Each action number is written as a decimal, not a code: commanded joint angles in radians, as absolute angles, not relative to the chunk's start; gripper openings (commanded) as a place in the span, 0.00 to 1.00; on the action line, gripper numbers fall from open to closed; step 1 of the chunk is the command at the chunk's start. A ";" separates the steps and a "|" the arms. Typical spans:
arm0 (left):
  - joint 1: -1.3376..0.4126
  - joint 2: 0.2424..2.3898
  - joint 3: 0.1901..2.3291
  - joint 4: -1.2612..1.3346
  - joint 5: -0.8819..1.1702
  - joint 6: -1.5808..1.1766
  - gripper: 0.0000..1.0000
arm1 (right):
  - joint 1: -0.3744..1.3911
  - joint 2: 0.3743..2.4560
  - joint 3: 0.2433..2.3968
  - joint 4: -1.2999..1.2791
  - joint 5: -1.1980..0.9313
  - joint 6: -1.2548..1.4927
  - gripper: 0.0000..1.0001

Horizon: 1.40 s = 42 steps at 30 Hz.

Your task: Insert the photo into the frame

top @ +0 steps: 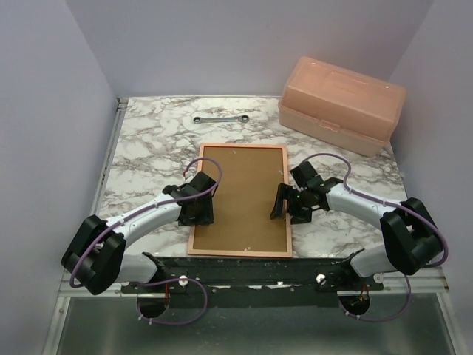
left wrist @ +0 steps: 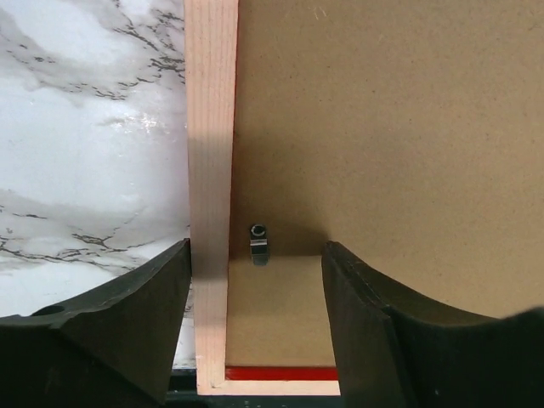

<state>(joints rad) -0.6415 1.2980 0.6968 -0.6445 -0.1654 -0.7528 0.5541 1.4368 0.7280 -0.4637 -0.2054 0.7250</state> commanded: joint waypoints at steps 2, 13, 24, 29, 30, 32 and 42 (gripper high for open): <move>-0.649 1.320 0.680 -0.642 -0.142 -0.761 0.60 | 0.552 1.477 0.671 -0.387 -0.230 0.716 0.82; -0.651 1.365 0.682 -0.650 -0.169 -0.762 0.00 | 0.548 1.473 0.676 -0.383 -0.235 0.716 0.82; -0.651 1.301 0.675 -0.630 -0.126 -0.768 0.44 | 0.540 1.438 0.666 -0.388 -0.235 0.717 0.86; -0.651 1.288 0.670 -0.626 -0.080 -0.766 0.58 | 0.539 1.451 0.681 -0.388 -0.248 0.707 0.89; -0.652 1.282 0.664 -0.624 -0.068 -0.766 0.58 | 0.540 1.467 0.701 -0.391 -0.256 0.691 0.89; -0.651 1.257 0.644 -0.612 -0.032 -0.771 0.58 | 0.540 1.514 0.750 -0.395 -0.270 0.673 0.89; -0.725 1.057 0.509 -0.509 0.132 -0.920 0.58 | 0.541 1.771 1.148 -0.481 -0.259 0.592 0.89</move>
